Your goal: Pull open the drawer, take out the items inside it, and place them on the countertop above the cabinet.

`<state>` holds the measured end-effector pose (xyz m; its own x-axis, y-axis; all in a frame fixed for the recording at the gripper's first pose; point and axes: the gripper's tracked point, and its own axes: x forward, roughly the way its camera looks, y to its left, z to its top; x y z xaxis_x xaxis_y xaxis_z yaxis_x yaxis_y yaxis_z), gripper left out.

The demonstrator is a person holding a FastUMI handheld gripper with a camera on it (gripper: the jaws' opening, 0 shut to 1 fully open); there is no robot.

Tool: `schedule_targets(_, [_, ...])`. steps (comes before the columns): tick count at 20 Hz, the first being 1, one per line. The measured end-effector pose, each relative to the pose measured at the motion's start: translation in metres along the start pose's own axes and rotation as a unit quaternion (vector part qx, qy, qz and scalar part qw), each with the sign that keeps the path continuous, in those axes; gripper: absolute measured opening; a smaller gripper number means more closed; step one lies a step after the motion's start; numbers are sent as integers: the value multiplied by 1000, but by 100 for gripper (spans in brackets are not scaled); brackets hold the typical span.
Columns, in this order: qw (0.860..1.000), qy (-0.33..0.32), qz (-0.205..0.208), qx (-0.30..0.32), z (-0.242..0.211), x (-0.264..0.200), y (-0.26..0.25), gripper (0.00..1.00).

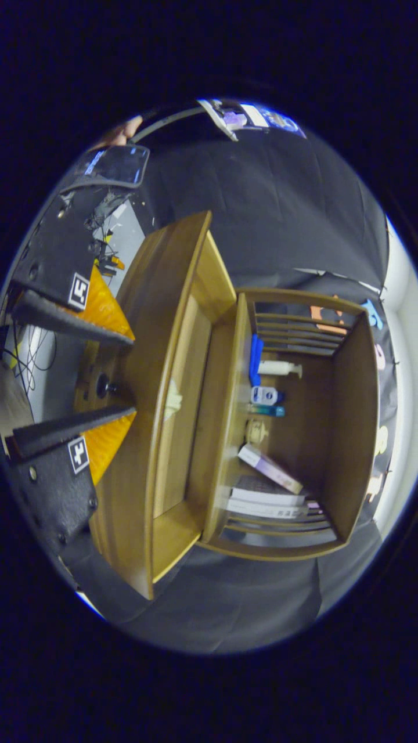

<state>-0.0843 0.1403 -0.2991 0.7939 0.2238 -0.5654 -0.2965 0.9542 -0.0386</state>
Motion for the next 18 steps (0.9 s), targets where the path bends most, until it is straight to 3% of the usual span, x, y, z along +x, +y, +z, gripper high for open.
schedule_targets(4, [1000, 4, 17, 13, 36, 2, 5, 82])
schedule_targets(10, [999, 48, 14, 4, 65, 36, -12, 83])
schedule_targets(18, [986, 164, 11, 29, 56, 93, -41, 83])
